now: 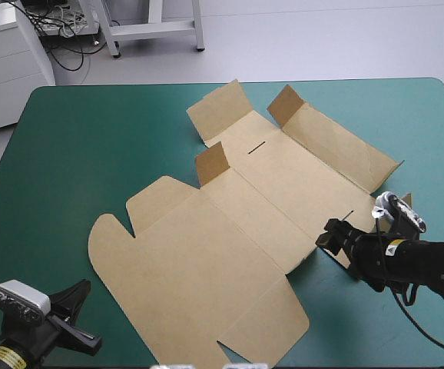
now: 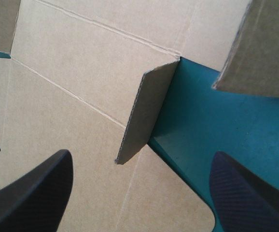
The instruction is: Fold the box
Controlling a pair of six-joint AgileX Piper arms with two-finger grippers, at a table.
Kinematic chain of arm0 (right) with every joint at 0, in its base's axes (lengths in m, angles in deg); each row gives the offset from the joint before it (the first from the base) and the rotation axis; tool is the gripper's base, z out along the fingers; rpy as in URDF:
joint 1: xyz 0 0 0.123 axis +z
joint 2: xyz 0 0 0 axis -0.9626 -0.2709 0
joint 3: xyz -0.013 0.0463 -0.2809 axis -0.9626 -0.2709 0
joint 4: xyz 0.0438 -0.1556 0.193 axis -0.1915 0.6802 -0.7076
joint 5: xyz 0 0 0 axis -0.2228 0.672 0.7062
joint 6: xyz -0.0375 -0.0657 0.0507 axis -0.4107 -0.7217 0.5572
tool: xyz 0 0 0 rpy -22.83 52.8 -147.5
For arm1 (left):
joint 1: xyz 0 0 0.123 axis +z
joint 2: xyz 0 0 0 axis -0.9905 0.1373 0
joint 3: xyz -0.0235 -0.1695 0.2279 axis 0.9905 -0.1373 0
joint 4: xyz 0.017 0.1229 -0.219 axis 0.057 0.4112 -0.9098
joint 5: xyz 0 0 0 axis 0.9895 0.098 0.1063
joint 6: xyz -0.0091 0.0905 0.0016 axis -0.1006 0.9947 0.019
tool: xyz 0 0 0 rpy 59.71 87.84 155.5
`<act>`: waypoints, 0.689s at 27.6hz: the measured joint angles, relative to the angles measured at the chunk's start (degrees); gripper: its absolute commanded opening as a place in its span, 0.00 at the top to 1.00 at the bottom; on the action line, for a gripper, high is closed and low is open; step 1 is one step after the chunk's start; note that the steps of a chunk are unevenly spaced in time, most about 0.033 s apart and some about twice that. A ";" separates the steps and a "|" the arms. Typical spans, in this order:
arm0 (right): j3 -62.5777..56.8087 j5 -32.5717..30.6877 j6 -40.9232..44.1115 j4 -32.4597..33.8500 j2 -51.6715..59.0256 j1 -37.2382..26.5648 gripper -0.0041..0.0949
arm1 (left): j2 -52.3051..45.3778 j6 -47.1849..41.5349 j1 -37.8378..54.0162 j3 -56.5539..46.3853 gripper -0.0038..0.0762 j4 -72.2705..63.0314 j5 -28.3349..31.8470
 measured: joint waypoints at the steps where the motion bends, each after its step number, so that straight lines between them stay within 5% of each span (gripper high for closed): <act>1: 0.04 0.84 3.13 1.31 -1.15 2.76 0.26 | 0.00 0.00 0.00 0.00 0.99 0.00 0.00; 6: 0.20 4.38 16.58 9.98 -7.41 12.94 0.26 | 0.00 0.00 0.00 0.00 0.99 0.00 0.00; 12: 2.04 8.41 22.89 13.67 -16.18 16.20 0.35 | 0.00 0.00 0.00 0.00 0.99 0.00 0.00; 15: 4.03 10.61 23.43 13.78 -19.90 16.33 0.44 | 0.00 0.00 0.00 0.00 0.99 0.00 0.00; 19: 6.77 10.61 23.56 13.84 -23.83 16.38 0.70 | 0.00 0.00 0.00 0.00 0.99 0.00 0.00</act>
